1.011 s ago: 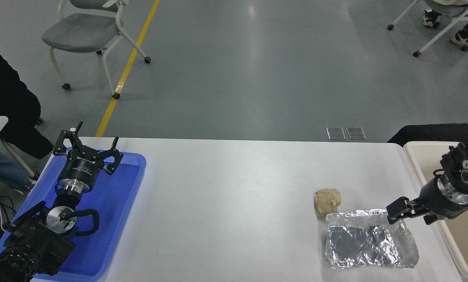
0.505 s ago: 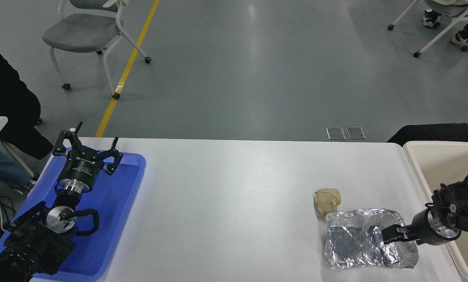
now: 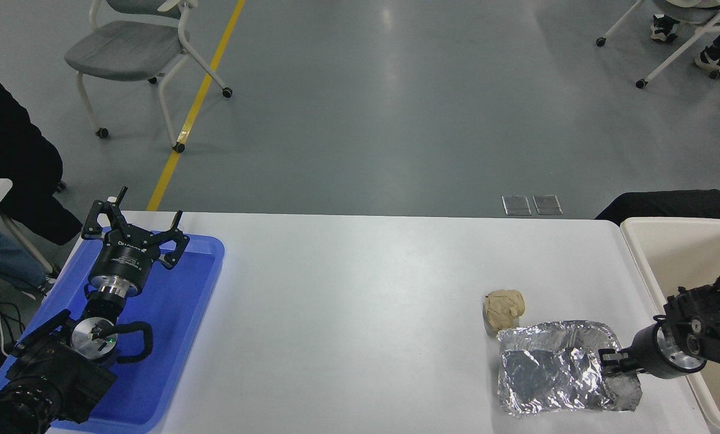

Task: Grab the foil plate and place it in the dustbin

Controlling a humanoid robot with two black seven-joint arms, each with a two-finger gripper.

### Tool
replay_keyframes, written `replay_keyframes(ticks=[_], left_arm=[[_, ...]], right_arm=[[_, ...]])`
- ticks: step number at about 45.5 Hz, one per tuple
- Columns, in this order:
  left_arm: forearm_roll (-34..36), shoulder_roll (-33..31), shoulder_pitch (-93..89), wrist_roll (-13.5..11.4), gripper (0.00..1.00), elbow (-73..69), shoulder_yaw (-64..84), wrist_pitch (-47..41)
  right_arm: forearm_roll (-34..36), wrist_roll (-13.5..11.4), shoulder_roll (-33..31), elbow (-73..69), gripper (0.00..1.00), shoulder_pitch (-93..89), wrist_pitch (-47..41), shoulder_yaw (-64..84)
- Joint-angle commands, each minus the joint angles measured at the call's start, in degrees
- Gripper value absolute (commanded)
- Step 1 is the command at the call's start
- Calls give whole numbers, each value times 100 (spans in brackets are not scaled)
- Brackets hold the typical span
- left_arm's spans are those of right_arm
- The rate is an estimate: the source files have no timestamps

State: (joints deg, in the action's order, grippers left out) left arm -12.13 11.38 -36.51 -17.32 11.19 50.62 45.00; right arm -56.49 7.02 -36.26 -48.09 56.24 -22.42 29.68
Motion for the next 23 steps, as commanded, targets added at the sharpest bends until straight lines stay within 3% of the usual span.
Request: replay_keyframes(ticks=[1,6,15,23], left_arm=[[0,-4,-6,0,100,-3,0,0],[0,-4,-6,0,100,-3,0,0],[0,-4,-14,9,100,-3,0,0],[0,-13,-6,9,100,-3,0,0]], right_arm=[[24,71,-91,-121,0,124,-78,3],[32,142,-346,-446,0,510,-253,47],[15,28,-1277,-1492,0,1907,-1193,160],[111,10,-1515,-1862,0,3919,-2003,1345]])
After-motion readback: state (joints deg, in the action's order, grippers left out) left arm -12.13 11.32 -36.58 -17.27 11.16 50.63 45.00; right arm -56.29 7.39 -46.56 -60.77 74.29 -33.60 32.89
